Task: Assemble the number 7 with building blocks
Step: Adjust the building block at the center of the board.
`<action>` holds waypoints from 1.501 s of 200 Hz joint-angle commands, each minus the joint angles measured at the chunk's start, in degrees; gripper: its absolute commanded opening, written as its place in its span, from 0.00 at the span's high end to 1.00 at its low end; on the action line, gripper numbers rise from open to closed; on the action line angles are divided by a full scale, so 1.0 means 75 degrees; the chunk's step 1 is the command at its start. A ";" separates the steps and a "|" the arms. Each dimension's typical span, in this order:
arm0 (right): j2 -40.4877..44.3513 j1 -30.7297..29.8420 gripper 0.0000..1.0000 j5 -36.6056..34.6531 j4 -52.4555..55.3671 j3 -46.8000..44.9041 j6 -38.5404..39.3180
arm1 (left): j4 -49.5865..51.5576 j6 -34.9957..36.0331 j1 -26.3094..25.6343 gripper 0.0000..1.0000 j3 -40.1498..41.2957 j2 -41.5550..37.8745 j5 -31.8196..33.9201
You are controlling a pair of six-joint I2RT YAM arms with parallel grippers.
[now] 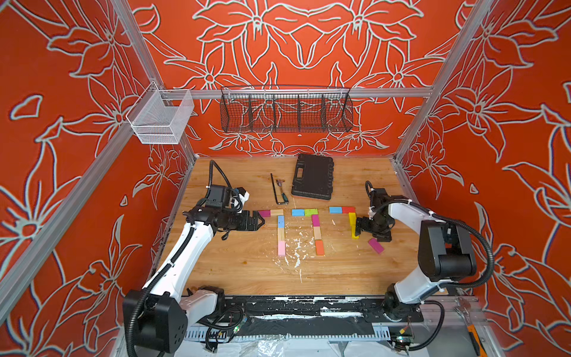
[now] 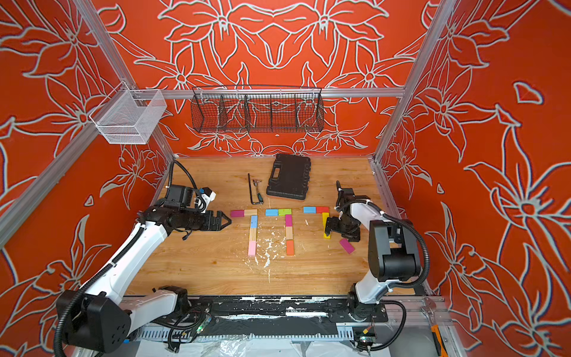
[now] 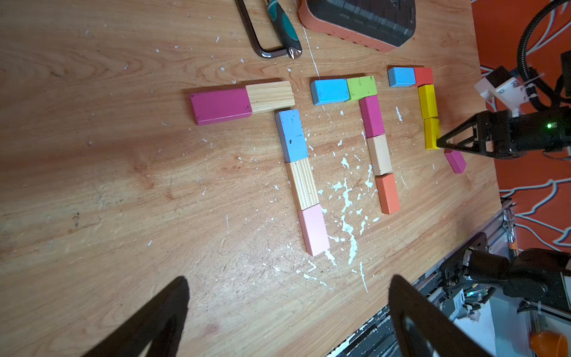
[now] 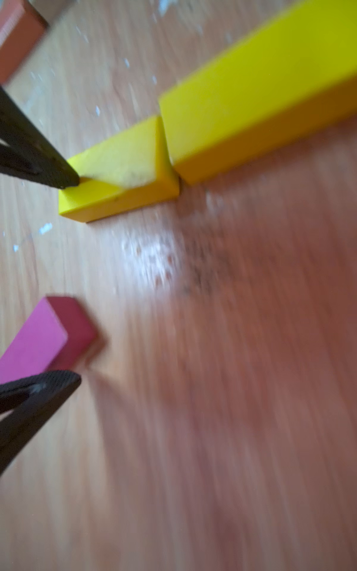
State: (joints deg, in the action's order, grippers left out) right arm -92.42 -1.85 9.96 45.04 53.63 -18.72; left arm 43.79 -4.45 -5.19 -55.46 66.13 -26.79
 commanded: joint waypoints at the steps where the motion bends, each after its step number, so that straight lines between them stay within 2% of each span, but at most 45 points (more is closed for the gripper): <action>1: 0.0045 -0.0059 0.08 0.1030 -0.0010 -0.0683 -0.0259 | 0.0114 0.0136 0.0059 0.02 -0.0073 -0.0124 -0.0049; 29: 0.0476 -0.0092 0.11 0.1553 -0.0303 -0.1184 -0.0520 | 0.0114 0.0124 0.0059 0.02 -0.0076 -0.0131 -0.0046; 50: 0.0816 -0.0126 0.11 0.0802 -0.0133 -0.1214 -0.0621 | 0.0114 0.0124 0.0062 0.02 -0.0070 -0.0133 -0.0061; 67: 0.1095 -0.0215 0.11 0.0546 -0.0148 -0.1201 -0.0803 | 0.0114 0.0124 0.0059 0.02 -0.0079 -0.0145 -0.0073; 88: 0.1190 -0.0669 0.11 0.0153 -0.0182 -0.1093 -0.1048 | 0.0114 0.0124 0.0059 0.02 -0.0079 -0.0143 -0.0073; 113: 0.0841 -0.1337 0.11 -0.0170 -0.0493 -0.0798 -0.1439 | 0.0103 0.0124 0.0059 0.02 -0.0070 -0.0127 -0.0073; 137: 0.0326 -0.1619 0.10 -0.0554 -0.0749 -0.0486 -0.1717 | 0.0126 0.0124 0.0059 0.02 -0.0058 -0.0135 -0.0050; 161: -0.0119 -0.1652 0.10 -0.1085 -0.0702 -0.0193 -0.1637 | 0.0120 0.0124 0.0059 0.02 -0.0047 -0.0145 -0.0050; 189: -0.0350 -0.1657 0.11 -0.1279 -0.0632 -0.0083 -0.1484 | 0.0114 0.0125 0.0059 0.02 -0.0052 -0.0120 -0.0039; 300: -0.0092 -0.1431 0.20 -0.1691 -0.0296 -0.0165 -0.1070 | 0.0125 0.0124 0.0059 0.02 -0.0053 -0.0103 -0.0015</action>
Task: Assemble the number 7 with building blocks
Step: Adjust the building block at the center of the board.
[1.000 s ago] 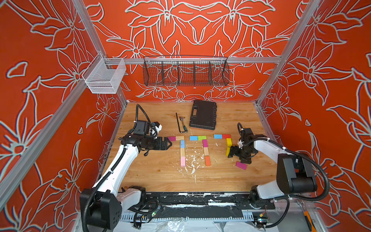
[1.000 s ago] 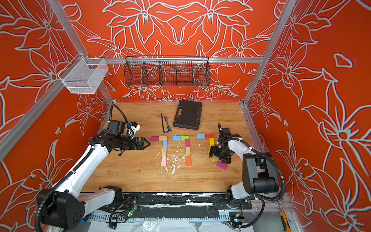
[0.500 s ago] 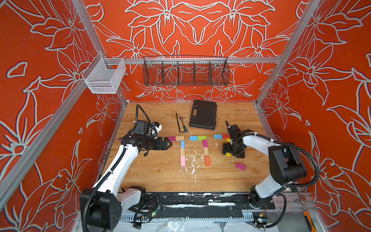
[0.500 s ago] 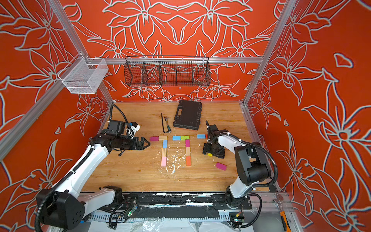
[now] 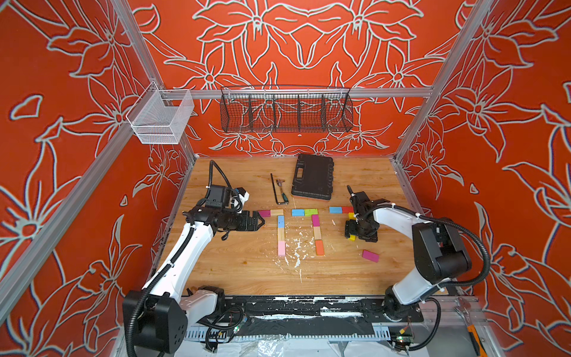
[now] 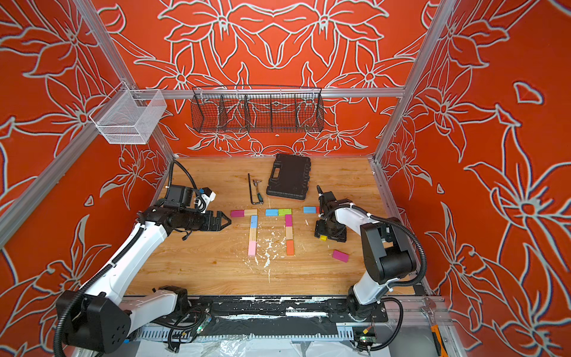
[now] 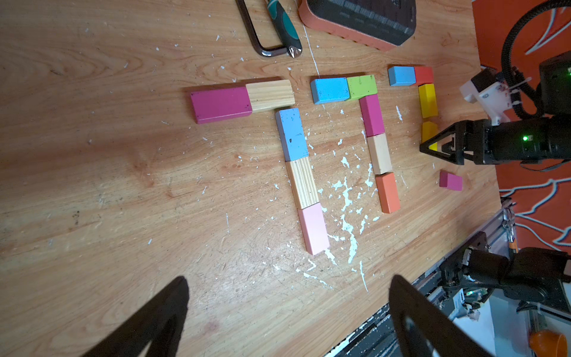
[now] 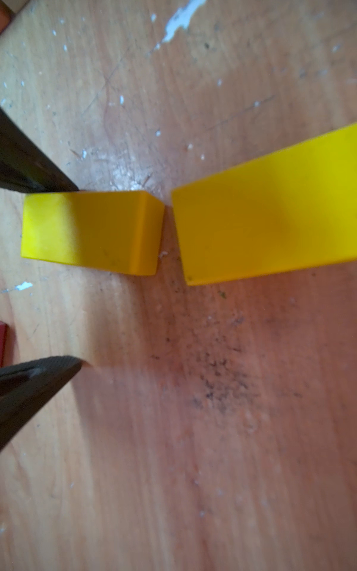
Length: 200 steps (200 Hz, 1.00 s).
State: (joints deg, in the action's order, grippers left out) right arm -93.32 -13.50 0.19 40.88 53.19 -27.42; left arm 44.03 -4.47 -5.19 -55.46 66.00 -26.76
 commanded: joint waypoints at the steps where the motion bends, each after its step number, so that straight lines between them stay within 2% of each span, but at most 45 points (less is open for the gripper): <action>1: 0.0024 0.0123 0.21 -0.0388 0.0257 -0.0107 0.0092 | 0.0094 0.0127 0.0059 0.02 -0.0056 -0.0089 -0.0017; 66: 0.0022 0.0377 0.39 -0.0178 0.0028 -0.0225 0.0293 | 0.0082 0.0127 0.0059 0.02 -0.0052 -0.0066 0.0005; 97: -0.0055 0.0367 0.40 0.0159 -0.0246 -0.0201 0.0304 | 0.0082 0.0127 0.0059 0.02 -0.0046 -0.0037 0.0017; 143: -0.0295 0.0372 0.40 0.0094 -0.0180 0.0065 0.0404 | 0.0082 0.0127 0.0060 0.02 -0.0035 -0.0028 0.0029; 157: -0.0288 0.0370 0.37 0.0189 -0.0156 0.0097 0.0398 | 0.0082 0.0127 0.0063 0.02 -0.0035 -0.0025 0.0033; 176: -0.0040 0.0368 0.26 0.0266 -0.0058 0.0081 0.0352 | 0.0082 0.0127 0.0071 0.02 -0.0047 -0.0015 0.0029; 200: 0.0553 0.0360 0.15 0.0111 0.0415 0.0057 0.0262 | 0.0081 0.0127 0.0071 0.02 -0.0057 -0.0018 0.0006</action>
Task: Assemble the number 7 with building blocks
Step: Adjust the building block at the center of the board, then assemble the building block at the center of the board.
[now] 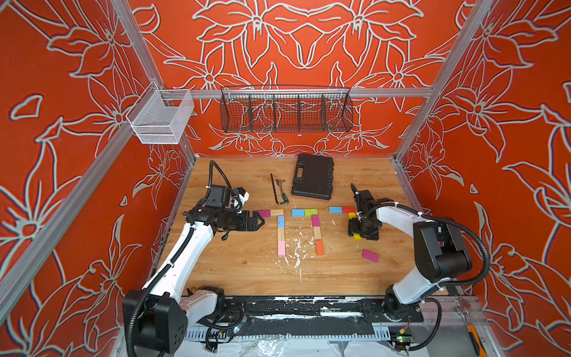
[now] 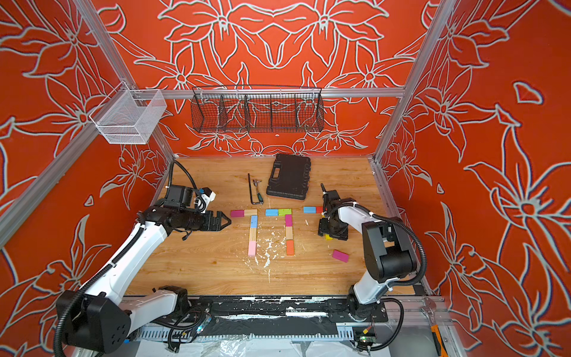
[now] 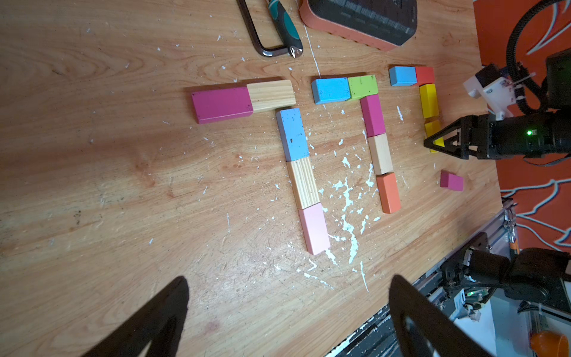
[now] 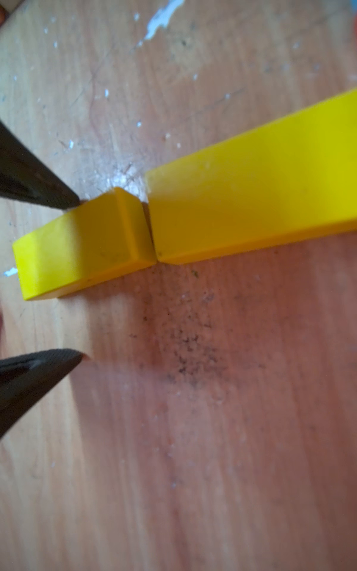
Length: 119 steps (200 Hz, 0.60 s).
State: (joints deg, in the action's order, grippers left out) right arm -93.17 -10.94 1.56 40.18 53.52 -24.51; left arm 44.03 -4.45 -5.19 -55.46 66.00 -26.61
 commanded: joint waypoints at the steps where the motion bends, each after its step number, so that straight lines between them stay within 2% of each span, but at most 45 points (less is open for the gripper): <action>1: 0.0559 0.0024 0.15 -0.0099 0.0552 0.0013 -0.0139 | 0.0082 0.0124 0.0071 0.02 -0.0052 -0.0020 -0.0020; 21: 0.1220 0.0066 0.03 -0.0097 0.1120 -0.0178 -0.0562 | 0.0088 0.0124 0.0072 0.02 -0.0058 -0.0057 -0.0083; 62: 0.2207 0.0521 0.03 -0.0179 0.1035 -0.1179 -0.1065 | 0.0065 0.0113 0.0070 0.02 -0.0046 -0.0204 -0.0189; 90: 0.2012 0.0991 0.03 0.0506 0.0492 -0.1552 -0.0867 | 0.0068 0.0113 0.0075 0.02 -0.0035 -0.0262 -0.0196; 119: 0.1702 0.1048 0.03 0.0892 0.0229 -0.1604 -0.0684 | 0.0082 0.0123 0.0066 0.02 -0.0028 -0.0314 -0.0190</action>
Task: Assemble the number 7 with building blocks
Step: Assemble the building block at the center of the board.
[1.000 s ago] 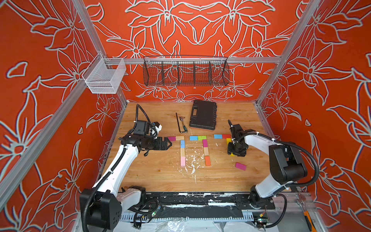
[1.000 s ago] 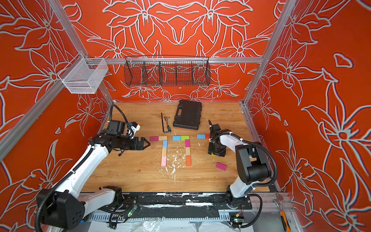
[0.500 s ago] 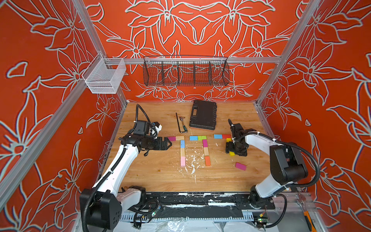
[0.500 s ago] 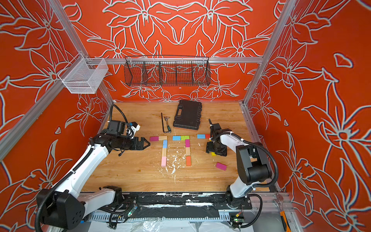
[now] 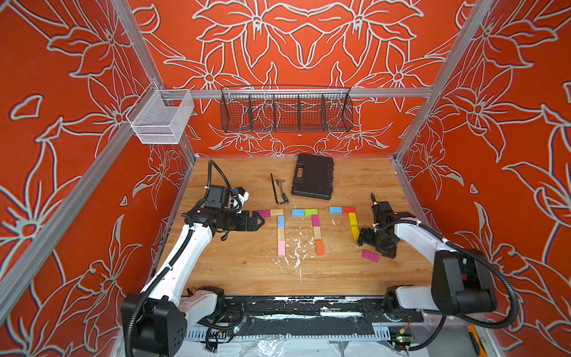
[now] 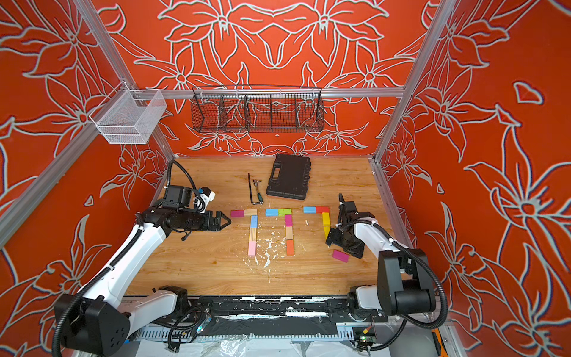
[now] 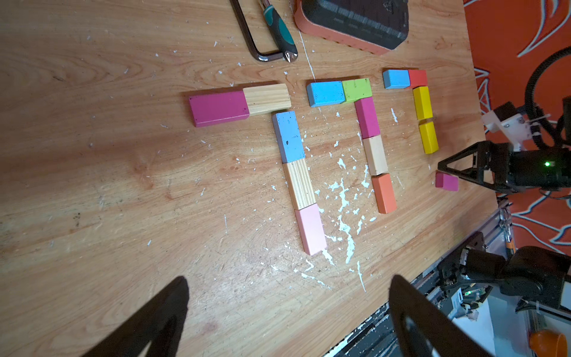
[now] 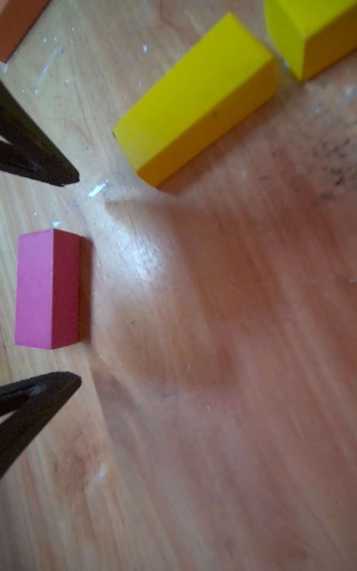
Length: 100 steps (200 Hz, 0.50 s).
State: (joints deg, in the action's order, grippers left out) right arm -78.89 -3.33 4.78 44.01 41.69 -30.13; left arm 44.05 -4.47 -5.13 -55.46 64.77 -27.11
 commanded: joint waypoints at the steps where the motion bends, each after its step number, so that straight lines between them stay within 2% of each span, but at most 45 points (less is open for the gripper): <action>1: -0.0208 0.0034 0.03 0.0464 -0.0273 -0.0028 0.0078 | 0.0079 0.0126 0.0054 0.02 -0.0031 -0.0145 -0.0123; 52: -0.0498 0.0055 0.03 0.0951 -0.0396 -0.0195 0.0111 | 0.0076 0.0139 0.0051 0.02 -0.0035 -0.0142 -0.0090; 100: 0.0453 -0.0122 0.03 0.1777 -0.0348 -0.0791 -0.0511 | 0.0086 0.0139 0.0062 0.02 -0.0048 -0.0147 -0.0053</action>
State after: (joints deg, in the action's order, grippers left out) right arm -77.95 -3.09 9.89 41.30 39.86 -30.15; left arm 44.05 -4.45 -5.08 -55.46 64.55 -27.07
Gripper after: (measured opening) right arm 0.972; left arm 0.979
